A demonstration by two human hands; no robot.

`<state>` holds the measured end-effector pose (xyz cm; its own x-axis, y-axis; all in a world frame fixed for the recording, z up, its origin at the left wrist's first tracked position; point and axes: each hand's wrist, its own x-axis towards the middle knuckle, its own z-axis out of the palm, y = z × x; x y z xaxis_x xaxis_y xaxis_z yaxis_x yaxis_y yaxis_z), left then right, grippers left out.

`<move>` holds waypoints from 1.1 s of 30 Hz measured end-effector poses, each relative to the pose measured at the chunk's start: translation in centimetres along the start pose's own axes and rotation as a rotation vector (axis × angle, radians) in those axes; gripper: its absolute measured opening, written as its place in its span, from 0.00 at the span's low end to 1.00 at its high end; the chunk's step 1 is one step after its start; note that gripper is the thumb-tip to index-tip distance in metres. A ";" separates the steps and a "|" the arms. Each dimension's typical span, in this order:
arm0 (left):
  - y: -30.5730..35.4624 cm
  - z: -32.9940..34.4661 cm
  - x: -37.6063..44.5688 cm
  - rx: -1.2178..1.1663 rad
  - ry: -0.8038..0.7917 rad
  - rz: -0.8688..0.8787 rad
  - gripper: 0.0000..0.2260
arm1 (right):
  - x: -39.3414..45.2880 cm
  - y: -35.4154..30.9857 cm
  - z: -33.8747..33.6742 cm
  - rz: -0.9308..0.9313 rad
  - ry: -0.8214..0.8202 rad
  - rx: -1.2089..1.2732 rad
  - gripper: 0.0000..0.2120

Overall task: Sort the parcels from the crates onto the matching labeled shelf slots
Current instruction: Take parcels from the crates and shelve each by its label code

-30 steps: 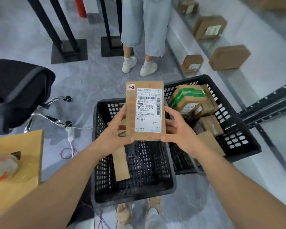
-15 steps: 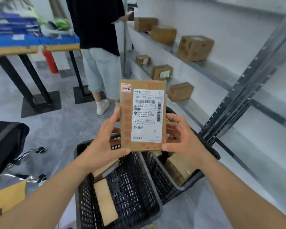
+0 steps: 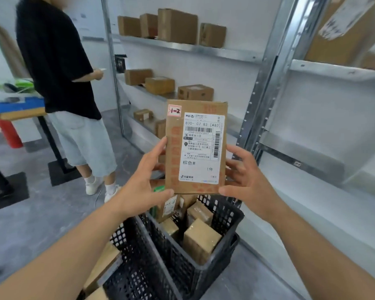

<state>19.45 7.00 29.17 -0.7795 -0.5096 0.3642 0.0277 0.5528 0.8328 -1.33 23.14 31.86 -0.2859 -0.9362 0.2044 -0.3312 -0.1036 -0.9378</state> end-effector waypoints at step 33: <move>19.0 29.6 18.6 -0.233 -0.371 0.454 0.42 | -18.9 -4.0 -31.5 -0.116 0.486 -0.199 0.36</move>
<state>-12.99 27.53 39.43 -0.8222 0.0281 0.5685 0.5099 0.4804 0.7136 -22.93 51.81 40.61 -0.6047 -0.6541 0.4544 -0.5361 -0.0877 -0.8396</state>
